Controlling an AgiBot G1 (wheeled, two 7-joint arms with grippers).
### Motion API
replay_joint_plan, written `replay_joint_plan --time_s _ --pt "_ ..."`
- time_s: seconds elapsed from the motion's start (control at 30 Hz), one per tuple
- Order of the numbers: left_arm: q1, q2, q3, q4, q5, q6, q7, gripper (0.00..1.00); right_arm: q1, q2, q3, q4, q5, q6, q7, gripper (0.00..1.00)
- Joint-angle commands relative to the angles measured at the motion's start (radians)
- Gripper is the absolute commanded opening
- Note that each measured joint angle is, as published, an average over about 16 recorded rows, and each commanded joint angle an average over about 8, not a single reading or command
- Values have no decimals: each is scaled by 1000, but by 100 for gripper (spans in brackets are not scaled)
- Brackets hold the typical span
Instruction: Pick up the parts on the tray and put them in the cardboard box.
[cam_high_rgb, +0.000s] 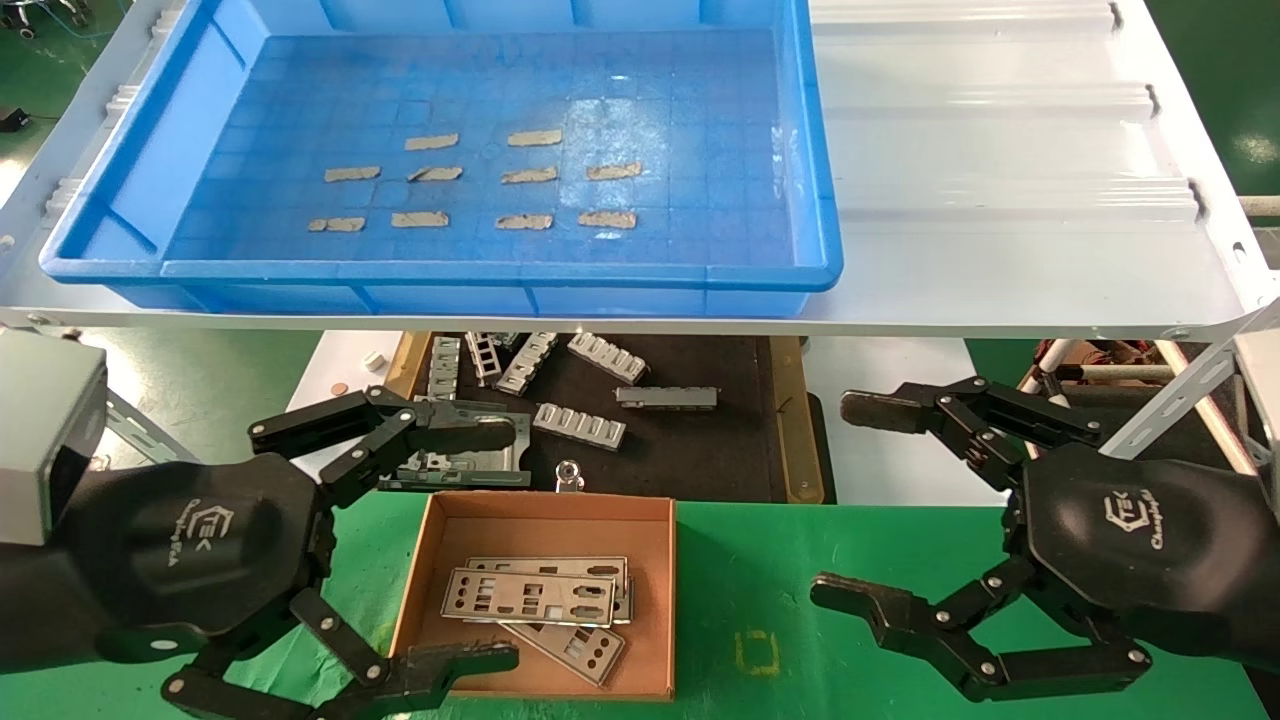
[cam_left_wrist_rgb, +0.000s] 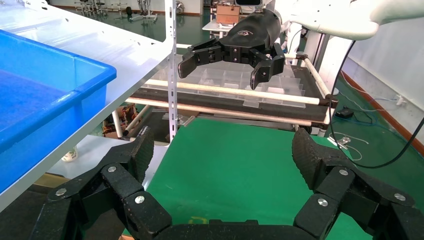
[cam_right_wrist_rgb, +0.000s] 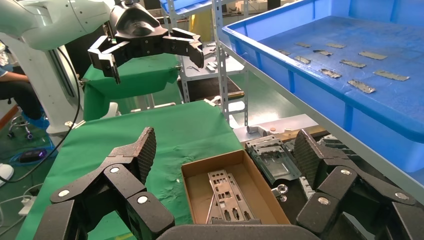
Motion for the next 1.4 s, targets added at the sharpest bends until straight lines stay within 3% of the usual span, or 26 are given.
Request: replay_joint_plan --time_s 0.03,1.4 --pt "0 0 0 0 0 0 0 100 0 0 0 0 0 0 0 100" --pt "0 0 0 0 0 0 0 100 0 0 0 0 0 0 0 100"
